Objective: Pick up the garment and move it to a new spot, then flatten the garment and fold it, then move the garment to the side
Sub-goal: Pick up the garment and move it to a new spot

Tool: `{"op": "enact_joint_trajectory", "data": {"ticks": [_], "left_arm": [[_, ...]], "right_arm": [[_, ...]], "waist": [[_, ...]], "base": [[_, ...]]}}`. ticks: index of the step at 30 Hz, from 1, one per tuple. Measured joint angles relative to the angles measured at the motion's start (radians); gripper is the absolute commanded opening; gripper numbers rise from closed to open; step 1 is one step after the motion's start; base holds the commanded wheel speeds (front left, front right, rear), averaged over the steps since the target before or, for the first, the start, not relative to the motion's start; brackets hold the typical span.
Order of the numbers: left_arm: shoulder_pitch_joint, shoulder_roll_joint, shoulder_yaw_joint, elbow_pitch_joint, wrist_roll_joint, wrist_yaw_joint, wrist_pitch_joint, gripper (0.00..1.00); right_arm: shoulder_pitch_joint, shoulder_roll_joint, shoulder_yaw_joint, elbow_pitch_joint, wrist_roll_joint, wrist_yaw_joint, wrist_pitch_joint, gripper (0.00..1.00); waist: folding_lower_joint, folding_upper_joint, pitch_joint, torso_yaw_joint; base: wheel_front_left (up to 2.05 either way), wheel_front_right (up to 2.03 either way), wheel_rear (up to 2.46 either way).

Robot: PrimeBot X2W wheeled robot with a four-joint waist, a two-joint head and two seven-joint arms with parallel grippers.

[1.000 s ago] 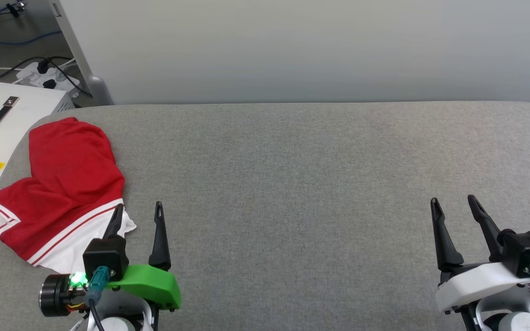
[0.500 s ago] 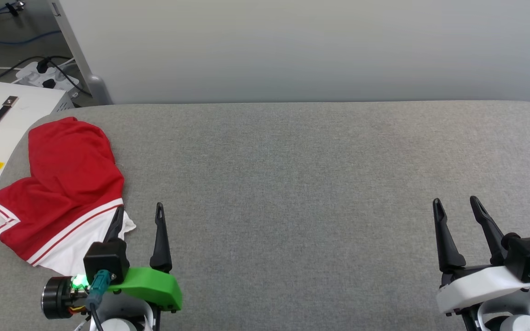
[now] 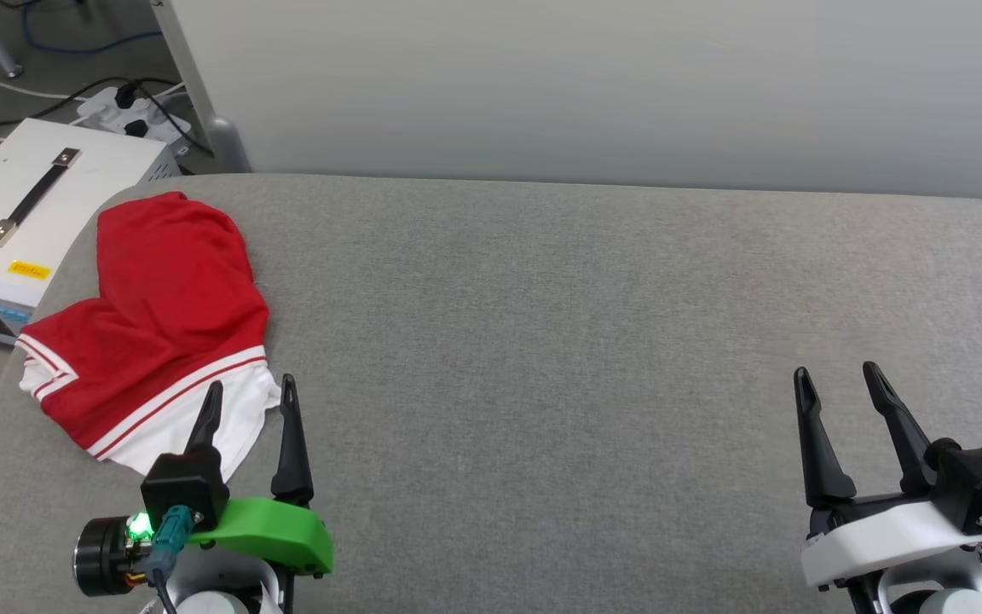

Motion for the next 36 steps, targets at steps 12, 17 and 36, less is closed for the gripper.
{"op": "enact_joint_trajectory", "data": {"ticks": [12,17,36], "left_arm": [[-0.002,0.000,0.030,0.006,-0.019,0.007,-0.025,1.00],[-0.002,0.000,0.055,0.016,-0.048,0.008,-0.041,1.00],[-0.124,0.027,0.170,0.096,-0.110,-0.084,-0.078,1.00]], "right_arm": [[0.000,0.000,0.032,-0.015,-0.004,0.000,-0.026,1.00],[-0.002,0.001,0.059,-0.021,-0.008,0.000,-0.039,1.00],[-0.028,-0.013,0.100,-0.058,-0.016,0.000,-0.079,1.00]], "waist": [[0.0000,0.0000,0.021,0.122],[0.0000,0.0000,0.034,0.204],[0.0000,-0.0001,0.098,0.318]], "base": [[0.00,0.00,0.00],[0.00,0.00,0.00],[0.00,0.00,0.00]]}}
